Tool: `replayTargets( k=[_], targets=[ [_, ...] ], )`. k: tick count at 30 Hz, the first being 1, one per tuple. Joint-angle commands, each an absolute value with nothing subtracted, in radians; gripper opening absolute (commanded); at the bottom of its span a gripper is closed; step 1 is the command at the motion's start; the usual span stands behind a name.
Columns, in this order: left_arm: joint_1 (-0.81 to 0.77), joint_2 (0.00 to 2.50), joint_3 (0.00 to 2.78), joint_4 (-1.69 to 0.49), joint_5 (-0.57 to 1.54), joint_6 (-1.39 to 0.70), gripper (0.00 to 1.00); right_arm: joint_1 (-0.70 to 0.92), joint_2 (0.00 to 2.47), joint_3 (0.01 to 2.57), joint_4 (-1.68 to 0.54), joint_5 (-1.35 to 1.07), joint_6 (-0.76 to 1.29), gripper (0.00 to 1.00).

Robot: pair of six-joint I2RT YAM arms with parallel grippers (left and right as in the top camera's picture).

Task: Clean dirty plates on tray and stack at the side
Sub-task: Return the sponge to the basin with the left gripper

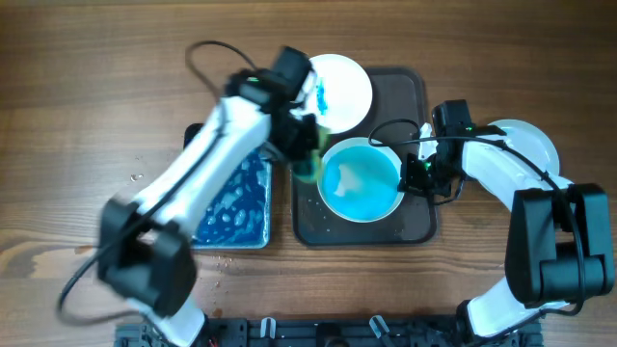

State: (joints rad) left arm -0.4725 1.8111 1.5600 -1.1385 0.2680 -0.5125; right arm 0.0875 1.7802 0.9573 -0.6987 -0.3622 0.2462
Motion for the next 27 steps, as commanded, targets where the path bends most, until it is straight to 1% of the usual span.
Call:
replayTargets(
  k=[1, 2, 3, 4, 5, 6, 8, 10, 11, 13, 14, 17, 23, 26, 27],
  targets=[
    [-0.387, 1.707, 1.560, -1.217, 0.096, -0.500, 0.04, 0.082, 1.809, 0.940, -0.642, -0.285, 0.208, 0.04],
    [-0.362, 1.700, 1.554, -1.237, 0.020, -0.500, 0.04, 0.082, 1.809, 0.940, -0.625, -0.285, 0.208, 0.05],
    [-0.339, 1.701, 1.529, -1.243, -0.044, -0.500, 0.04, 0.082, 1.809, 0.940, -0.611, -0.285, 0.208, 0.10],
    [-0.328, 1.701, 1.500, -1.233, -0.066, -0.500, 0.04, 0.082, 1.809, 0.940, -0.605, -0.285, 0.208, 0.15],
    [-0.318, 1.701, 1.462, -1.216, -0.079, -0.500, 0.04, 0.082, 1.809, 0.940, -0.602, -0.285, 0.208, 0.24],
    [-0.308, 1.701, 1.417, -1.192, -0.085, -0.501, 0.04, 0.082, 1.809, 0.940, -0.598, -0.285, 0.208, 0.28],
    [-0.286, 1.701, 1.315, -1.121, -0.084, -0.501, 0.04, 0.082, 1.809, 0.940, -0.597, -0.285, 0.208, 0.31],
    [-0.264, 1.701, 1.193, -1.015, -0.084, -0.502, 0.04, 0.082, 1.809, 0.940, -0.597, -0.286, 0.208, 0.30],
    [-0.254, 1.701, 1.145, -0.971, -0.084, -0.505, 0.04, 0.082, 1.809, 0.940, -0.598, -0.286, 0.208, 0.26],
    [-0.233, 1.701, 1.078, -0.915, -0.071, -0.505, 0.04, 0.082, 1.809, 0.940, -0.603, -0.286, 0.208, 0.13],
    [-0.223, 1.701, 1.070, -0.915, -0.064, -0.504, 0.08, 0.082, 1.809, 0.940, -0.609, -0.286, 0.209, 0.05],
    [-0.199, 1.690, 1.084, -0.940, -0.033, -0.500, 0.17, 0.082, 1.800, 0.949, -0.630, -0.268, 0.210, 0.04],
    [-0.146, 1.611, 1.140, -1.000, 0.079, -0.472, 0.49, 0.083, 1.699, 1.031, -0.770, -0.175, 0.210, 0.04],
    [-0.107, 1.554, 1.169, -1.038, 0.116, -0.471, 0.57, 0.103, 1.629, 1.082, -0.856, -0.167, 0.210, 0.04],
    [-0.088, 1.526, 1.180, -1.050, 0.123, -0.471, 0.61, 0.119, 1.608, 1.104, -0.883, -0.163, 0.210, 0.04]
  ],
)
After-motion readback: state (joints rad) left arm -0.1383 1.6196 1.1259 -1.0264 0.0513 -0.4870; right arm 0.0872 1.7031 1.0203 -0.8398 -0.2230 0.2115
